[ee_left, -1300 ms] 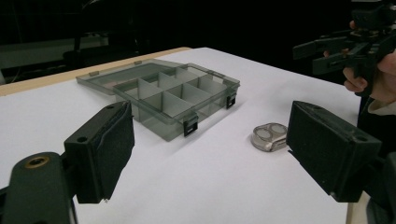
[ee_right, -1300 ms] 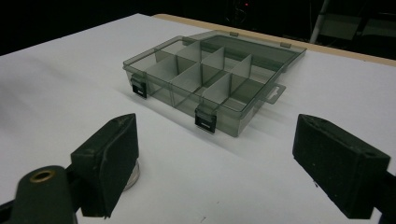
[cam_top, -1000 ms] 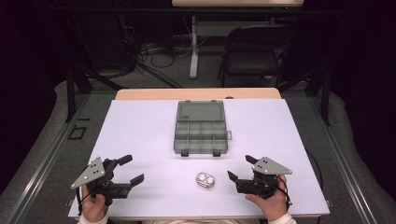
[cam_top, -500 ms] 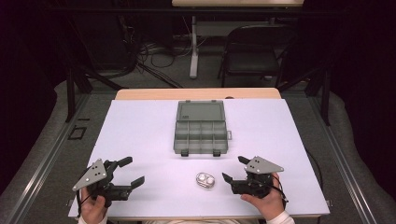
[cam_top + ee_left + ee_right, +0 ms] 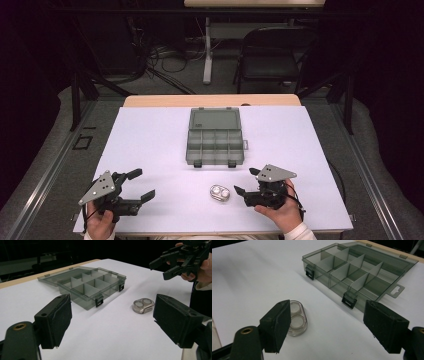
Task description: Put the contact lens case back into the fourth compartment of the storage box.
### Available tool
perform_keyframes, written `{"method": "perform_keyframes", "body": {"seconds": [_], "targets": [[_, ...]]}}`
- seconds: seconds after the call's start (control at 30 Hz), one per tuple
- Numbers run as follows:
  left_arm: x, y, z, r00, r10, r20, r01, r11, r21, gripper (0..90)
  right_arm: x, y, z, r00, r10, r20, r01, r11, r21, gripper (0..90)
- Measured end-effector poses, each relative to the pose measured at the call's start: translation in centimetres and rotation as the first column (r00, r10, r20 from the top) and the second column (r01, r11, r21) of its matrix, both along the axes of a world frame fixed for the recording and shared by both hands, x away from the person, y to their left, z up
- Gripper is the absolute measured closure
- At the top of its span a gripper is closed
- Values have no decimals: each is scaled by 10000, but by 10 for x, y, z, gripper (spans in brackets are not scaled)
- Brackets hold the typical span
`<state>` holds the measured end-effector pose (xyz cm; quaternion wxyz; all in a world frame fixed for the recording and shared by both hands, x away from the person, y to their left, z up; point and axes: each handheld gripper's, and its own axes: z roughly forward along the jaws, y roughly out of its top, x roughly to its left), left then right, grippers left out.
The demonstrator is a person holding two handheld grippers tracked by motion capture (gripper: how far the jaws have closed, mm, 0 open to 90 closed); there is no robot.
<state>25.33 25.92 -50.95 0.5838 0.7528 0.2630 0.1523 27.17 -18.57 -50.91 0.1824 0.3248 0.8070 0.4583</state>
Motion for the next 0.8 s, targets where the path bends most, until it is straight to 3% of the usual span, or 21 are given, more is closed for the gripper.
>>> {"method": "perform_keyframes", "body": {"seconds": [0.57, 0.8], "targets": [[0, -1, -1, 10000, -4, -26, 5, 10000, 60, 161, 7, 14, -1, 9977, 304, -603, -333, 9983, -482, 294], [0, -1, -1, 10000, 23, -39, -23, 10000, 82, 160, 10, 23, 0, 9972, 520, -542, -555, 9963, -649, 333]]}}
